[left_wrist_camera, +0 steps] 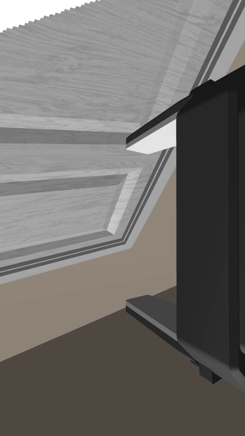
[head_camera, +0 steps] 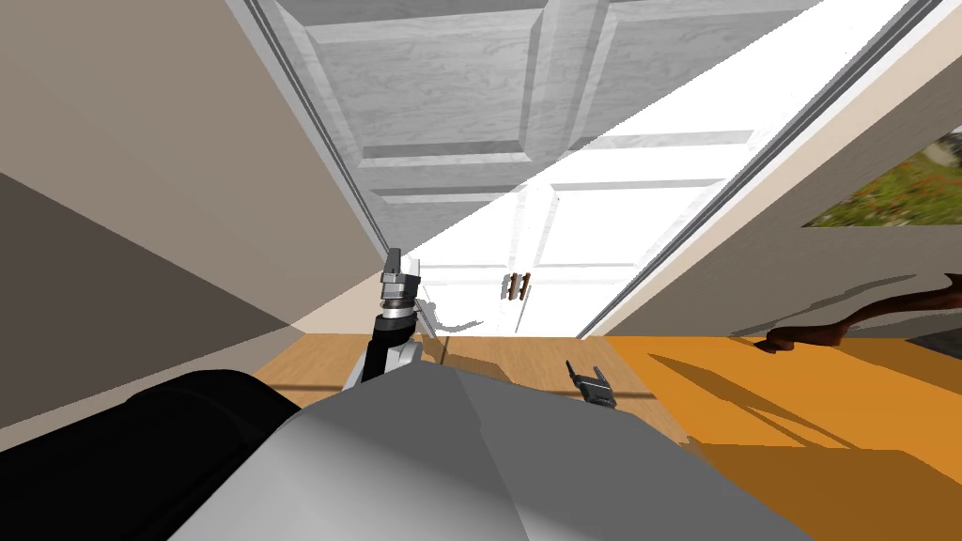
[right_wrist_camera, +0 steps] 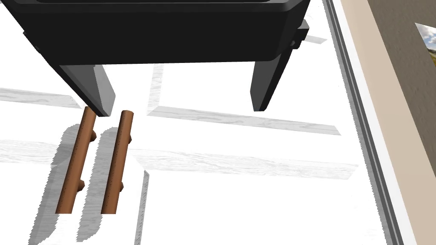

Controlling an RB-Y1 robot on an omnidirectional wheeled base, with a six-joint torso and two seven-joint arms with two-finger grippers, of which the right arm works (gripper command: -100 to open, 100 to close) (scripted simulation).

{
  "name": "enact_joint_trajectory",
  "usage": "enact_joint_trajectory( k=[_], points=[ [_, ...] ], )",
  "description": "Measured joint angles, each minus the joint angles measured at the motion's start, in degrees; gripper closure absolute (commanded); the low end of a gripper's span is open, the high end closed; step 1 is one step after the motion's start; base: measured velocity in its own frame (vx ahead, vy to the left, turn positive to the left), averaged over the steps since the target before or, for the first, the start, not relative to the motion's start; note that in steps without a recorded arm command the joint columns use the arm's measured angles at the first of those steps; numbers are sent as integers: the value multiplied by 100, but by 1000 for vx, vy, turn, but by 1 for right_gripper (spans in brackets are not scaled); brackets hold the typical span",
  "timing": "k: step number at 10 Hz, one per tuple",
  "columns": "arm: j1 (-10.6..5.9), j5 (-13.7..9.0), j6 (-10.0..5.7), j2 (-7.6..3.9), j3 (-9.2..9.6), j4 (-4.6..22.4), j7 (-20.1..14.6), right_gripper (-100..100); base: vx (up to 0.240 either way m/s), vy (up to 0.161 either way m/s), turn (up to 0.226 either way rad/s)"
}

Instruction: Pull the door open

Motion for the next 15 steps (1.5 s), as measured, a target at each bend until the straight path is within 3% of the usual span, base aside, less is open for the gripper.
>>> enact_joint_trajectory(
  k=[2,3,4,5,7,9,11,12,13,15],
  points=[
    [67,-166,-23,-211,-33,80,-61,-100,-16,-21,21],
    [34,-217,-37,-255,-49,169,-55,-100,8,-13,34],
    [18,-298,-80,-318,-68,284,-29,-100,23,-5,71],
    [-79,-414,-199,-433,-103,570,9,-100,28,-1,25],
    [10,-542,-153,-511,-84,436,-24,-100,116,11,105],
    [-84,-726,-237,-652,-62,595,-50,-100,160,47,105],
    [-143,-821,-262,-668,-10,563,-58,-100,177,47,70],
    [-261,-858,-295,-680,15,656,-52,-100,204,67,118],
    [-243,-878,-250,-644,57,493,-64,-100,180,72,79],
    [-465,-923,-358,-640,114,679,-49,-100,191,64,85]
  ],
)
